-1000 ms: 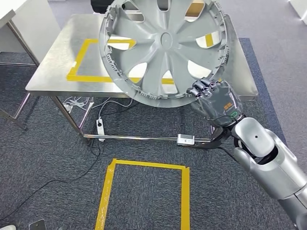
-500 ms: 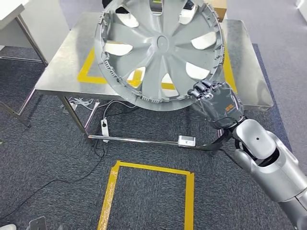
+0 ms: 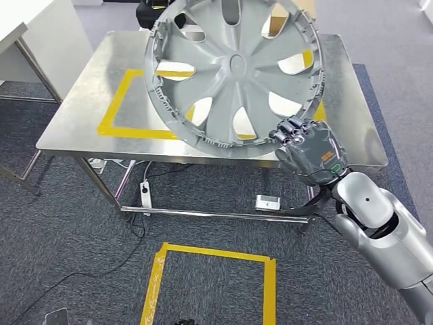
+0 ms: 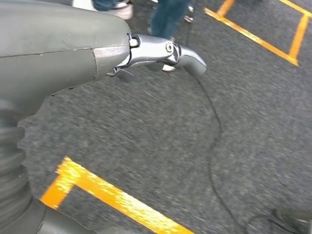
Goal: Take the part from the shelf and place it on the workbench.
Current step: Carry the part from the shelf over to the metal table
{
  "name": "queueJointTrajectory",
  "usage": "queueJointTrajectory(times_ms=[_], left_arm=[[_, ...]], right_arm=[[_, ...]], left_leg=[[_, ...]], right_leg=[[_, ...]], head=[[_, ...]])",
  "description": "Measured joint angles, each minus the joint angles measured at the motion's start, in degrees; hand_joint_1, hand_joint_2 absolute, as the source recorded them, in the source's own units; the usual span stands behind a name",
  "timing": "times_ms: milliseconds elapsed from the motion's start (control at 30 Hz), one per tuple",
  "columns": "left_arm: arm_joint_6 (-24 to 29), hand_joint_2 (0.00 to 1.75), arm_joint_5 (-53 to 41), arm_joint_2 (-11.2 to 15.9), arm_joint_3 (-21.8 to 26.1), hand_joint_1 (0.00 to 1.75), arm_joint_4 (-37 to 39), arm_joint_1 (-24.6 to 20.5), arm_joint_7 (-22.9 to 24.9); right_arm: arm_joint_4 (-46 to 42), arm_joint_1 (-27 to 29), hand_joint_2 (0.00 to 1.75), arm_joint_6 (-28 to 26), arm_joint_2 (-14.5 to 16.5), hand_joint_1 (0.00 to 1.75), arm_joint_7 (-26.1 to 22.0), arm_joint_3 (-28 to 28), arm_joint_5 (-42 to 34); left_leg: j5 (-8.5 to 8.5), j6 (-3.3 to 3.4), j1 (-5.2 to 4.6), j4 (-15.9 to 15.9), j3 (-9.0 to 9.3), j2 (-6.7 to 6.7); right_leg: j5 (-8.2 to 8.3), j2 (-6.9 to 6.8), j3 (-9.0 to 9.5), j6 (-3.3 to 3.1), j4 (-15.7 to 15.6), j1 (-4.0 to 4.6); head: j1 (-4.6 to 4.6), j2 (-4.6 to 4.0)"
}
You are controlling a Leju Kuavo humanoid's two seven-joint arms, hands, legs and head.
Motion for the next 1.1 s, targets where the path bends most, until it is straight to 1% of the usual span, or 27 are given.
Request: queueJointTrajectory(times_ms=[33, 67, 167, 200, 233, 300, 367, 400, 433, 467, 500, 533, 567, 600, 633, 667, 700, 733, 800, 833, 867, 900, 933, 967, 1000, 1067, 1100], left_arm=[[0.03, 1.75, 0.01, 0.02, -0.08, 0.0, 0.0, 0.02, 0.0], [0.07, 1.75, 0.03, 0.04, -0.17, 0.0, 0.0, 0.0, 0.0], [0.18, 1.75, 0.14, 0.07, -0.4, 0.0, -0.01, 0.01, 0.0], [0.2, 1.75, 0.17, 0.04, -0.46, 0.0, -0.02, 0.06, 0.0], [0.22, 1.75, 0.18, 0.01, -0.53, 0.0, -0.02, 0.1, 0.0], [0.23, 1.75, 0.17, -0.01, -0.7, 0.0, -0.03, 0.13, 0.0], [0.23, 1.75, 0.17, 0.02, -0.78, 0.0, -0.03, 0.31, 0.0], [0.23, 1.75, 0.17, 0.02, -0.8, 0.0, -0.03, 0.45, 0.0], [0.23, 1.75, 0.17, 0.01, -0.82, 0.0, -0.03, 0.56, 0.0], [0.24, 1.75, 0.17, 0.01, -0.85, 0.0, -0.03, 0.62, 0.0], [0.24, 1.75, 0.17, 0.0, -0.87, 0.0, -0.03, 0.65, 0.0], [0.25, 1.75, 0.18, 0.0, -0.9, 0.0, -0.02, 0.62, 0.0], [0.26, 1.75, 0.19, 0.0, -0.93, 0.0, -0.02, 0.58, 0.0], [0.28, 1.75, 0.21, -0.01, -0.98, 0.0, -0.02, 0.54, 0.0], [0.33, 1.75, 0.22, -0.02, -1.06, 0.0, -0.01, 0.44, -0.01], [0.38, 1.75, 0.22, 0.0, -1.14, 0.0, -0.01, 0.29, -0.01], [0.43, 1.75, 0.24, -0.03, -1.21, 0.0, 0.01, 0.09, -0.01], [0.45, 1.75, 0.24, -0.09, -1.27, 0.0, 0.02, -0.16, -0.01], [0.45, 1.75, 0.36, -0.23, -1.33, 0.0, 0.04, -0.42, 0.0], [0.45, 1.75, 0.48, -0.23, -1.34, 0.0, 0.04, -0.37, 0.0], [0.45, 1.75, 0.6, -0.2, -1.35, 0.0, 0.04, -0.26, 0.0], [0.45, 1.75, 0.67, -0.15, -1.34, 0.0, 0.06, -0.18, 0.0], [0.46, 1.75, 0.71, -0.09, -1.34, 0.0, 0.09, -0.15, 0.0], [0.49, 1.75, 0.69, -0.02, -1.35, 0.0, 0.14, -0.15, 0.0], [0.51, 1.75, 0.68, 0.09, -1.35, 0.0, 0.21, -0.14, 0.0], [0.51, 1.75, 0.63, 0.37, -1.36, 0.0, 0.49, -0.09, 0.0], [0.48, 1.75, 0.54, 0.49, -1.36, 0.0, 0.63, -0.09, 0.0]], right_arm=[[-0.01, 0.04, 1.75, -0.01, -0.01, 1.75, 0.02, 0.01, 0.0], [-0.06, 0.08, 1.75, -0.05, -0.01, 1.75, 0.03, -0.02, -0.01], [-0.42, 0.19, 1.75, -0.19, -0.05, 1.75, 0.02, -0.38, -0.01], [-0.52, 0.24, 1.75, -0.19, -0.06, 1.75, -0.01, -0.5, 0.0], [-0.59, 0.27, 1.75, -0.2, -0.07, 1.75, -0.02, -0.57, -0.01], [-0.6, 0.64, 1.75, -0.2, -0.23, 1.75, 0.01, -0.67, -0.02], [-0.56, 1.32, 1.75, -0.2, -0.48, 1.75, 0.03, -0.74, -0.02], [-0.56, 1.68, 1.75, -0.19, -0.55, 1.75, 0.0, -0.75, -0.02], [-0.55, 2.01, 1.75, -0.19, -0.61, 1.75, -0.02, -0.75, -0.02], [-0.55, 2.29, 1.75, -0.18, -0.69, 1.75, -0.04, -0.75, -0.02], [-0.54, 2.53, 1.75, -0.17, -0.79, 1.75, -0.03, -0.75, -0.02], [-0.51, 2.73, 1.75, -0.2, -0.91, 1.75, -0.01, -0.77, -0.03], [-0.48, 2.84, 1.75, -0.2, -1.02, 1.75, 0.02, -0.78, -0.02], [-0.52, 2.87, 1.75, -0.22, -1.11, 1.75, 0.03, -0.83, -0.02], [-0.63, 2.78, 1.75, -0.25, -1.17, 1.75, 0.03, -0.94, -0.03], [-0.79, 2.6, 1.75, -0.26, -1.2, 1.75, 0.02, -1.06, -0.03], [-0.96, 2.44, 1.75, -0.27, -1.22, 1.75, 0.02, -1.18, -0.03], [-1.04, 2.32, 1.75, -0.28, -1.24, 1.75, 0.04, -1.24, -0.04], [-1.07, 2.3, 1.75, -0.25, -1.27, 1.75, 0.1, -1.22, -0.04], [-1.04, 2.34, 1.75, -0.22, -1.29, 1.75, 0.14, -1.2, -0.04], [-1.01, 2.45, 1.75, -0.16, -1.29, 1.75, 0.16, -1.14, -0.04], [-0.92, 2.62, 1.75, -0.04, -1.29, 1.75, 0.19, -1.05, -0.04], [-0.79, 2.81, 1.75, 0.12, -1.29, 1.75, 0.21, -0.93, -0.04], [-0.62, 2.96, 1.75, 0.31, -1.29, 1.75, 0.22, -0.8, -0.03], [-0.41, 3.06, 1.75, 0.54, -1.29, 1.75, 0.23, -0.65, -0.03], [0.08, 3.15, 1.75, 0.97, -1.28, 1.75, 0.3, -0.32, -0.06], [0.29, 3.17, 1.75, 1.25, -1.28, 1.75, 0.37, -0.16, -0.1]], left_leg=[[1.72, 0.21, -0.2, -3.09, 1.15, 0.05], [1.79, 0.57, -0.4, -5.45, 2.27, 0.13], [-0.82, 2.02, -0.62, -8.28, 4.45, 0.15], [-1.06, 2.42, -0.56, -8.85, 5.14, 0.04], [-1.34, 2.82, -0.48, -9.49, 6.01, -0.06], [-2.15, 3.39, -0.52, -10.36, 7.65, -0.33], [-3.56, 3.7, -0.76, -10.63, 9.34, -0.54], [-4.46, 3.76, -0.92, -10.67, 10.44, -0.65], [-5.43, 3.81, -1.09, -10.67, 11.75, -0.74], [-6.47, 3.83, -1.24, -10.67, 13.2, -0.83], [-7.58, 3.84, -1.36, -10.72, 14.46, -0.92], [-8.72, 3.78, -1.48, -10.53, 15.79, -1.02], [-9.81, 3.61, -1.55, -10.46, 16.64, -1.14], [-10.65, 3.32, -1.53, -10.5, 17.36, -1.22], [-11.04, 3.01, -1.49, -10.36, 18.03, -1.26], [-11.02, 2.67, -1.47, -10.27, 18.24, -1.26], [-10.32, 2.36, -1.43, -9.16, 17.94, -1.15], [-9.18, 2.03, -1.42, -6.66, 16.53, -1.0], [-8.28, 1.17, -1.07, 0.62, 11.18, -0.68], [-9.54, 0.71, -0.77, 3.84, 8.21, -0.55], [-11.76, 0.31, -0.47, 5.72, 5.75, -0.46], [-13.91, 0.01, -0.24, 6.19, 4.01, -0.36], [-14.92, -0.17, -0.08, 5.33, 3.0, -0.27], [-13.93, -0.23, 0.0, 3.09, 2.64, -0.19], [-10.83, -0.19, 0.03, -0.26, 2.74, -0.15], [-2.62, 0.23, -0.07, -6.99, 3.12, -0.12], [0.12, 0.54, -0.19, -8.78, 3.23, -0.13]], right_leg=[[-0.76, 0.05, 0.78, 0.33, -0.21, -0.01], [-1.3, 0.05, 1.23, 0.64, -0.57, 0.02], [-1.04, -0.02, 2.34, 1.86, -1.41, 0.06], [-0.57, -0.04, 2.17, 2.07, -0.57, 0.07], [-0.21, -0.02, 0.9, 2.04, 1.41, 0.11], [-0.74, 0.15, -4.11, 1.35, 8.41, 0.47], [-3.72, 0.41, -10.03, 0.76, 14.17, 0.98], [-5.12, 0.49, -12.16, 0.6, 14.88, 1.17], [-5.54, 0.52, -13.48, 0.52, 13.96, 1.31], [-4.26, 0.53, -14.11, 0.41, 11.7, 1.4], [-0.79, 0.52, -14.33, 0.24, 8.5, 1.48], [3.74, 0.54, -14.45, 0.1, 5.31, 1.64], [7.44, 0.56, -14.23, -0.1, 3.08, 1.83], [9.97, 0.62, -13.98, -0.36, 1.82, 2.04], [10.57, 0.65, -13.59, -0.59, 1.47, 2.25], [10.07, 0.63, -12.87, -0.87, 1.39, 2.22], [9.89, 0.62, -12.2, -1.13, 0.99, 2.13], [9.68, 0.52, -11.4, -1.36, 0.46, 1.96], [8.92, 0.42, -9.93, -1.68, -0.36, 1.69], [8.31, 0.4, -9.28, -1.71, -0.54, 1.61], [7.63, 0.43, -8.59, -1.63, -0.6, 1.54], [6.88, 0.48, -7.76, -1.52, -0.6, 1.44], [6.12, 0.49, -6.81, -1.41, -0.59, 1.32], [5.38, 0.48, -5.79, -1.31, -0.58, 1.17], [4.66, 0.47, -4.87, -1.18, -0.59, 1.04], [3.41, 0.6, -3.66, -0.64, -0.48, 0.91], [2.97, 0.7, -3.48, -0.27, -0.45, 0.91]], head=[[-0.07, -0.01], [-0.11, -0.01], [-0.24, -0.01], [-0.14, 0.0], [-0.03, 0.0], [0.25, 0.0], [0.31, 0.0], [0.33, 0.0], [0.32, 0.0], [0.35, 0.0], [0.34, -0.01], [0.31, -0.01], [0.36, -0.02], [0.46, -0.02], [0.62, -0.02], [0.79, -0.02], [0.86, -0.02], [0.82, -0.02], [0.68, -0.02], [0.61, -0.02], [0.59, -0.02], [0.57, -0.02], [0.58, -0.02], [0.6, -0.02], [0.6, -0.02], [0.49, -0.02], [0.46, -0.02]])
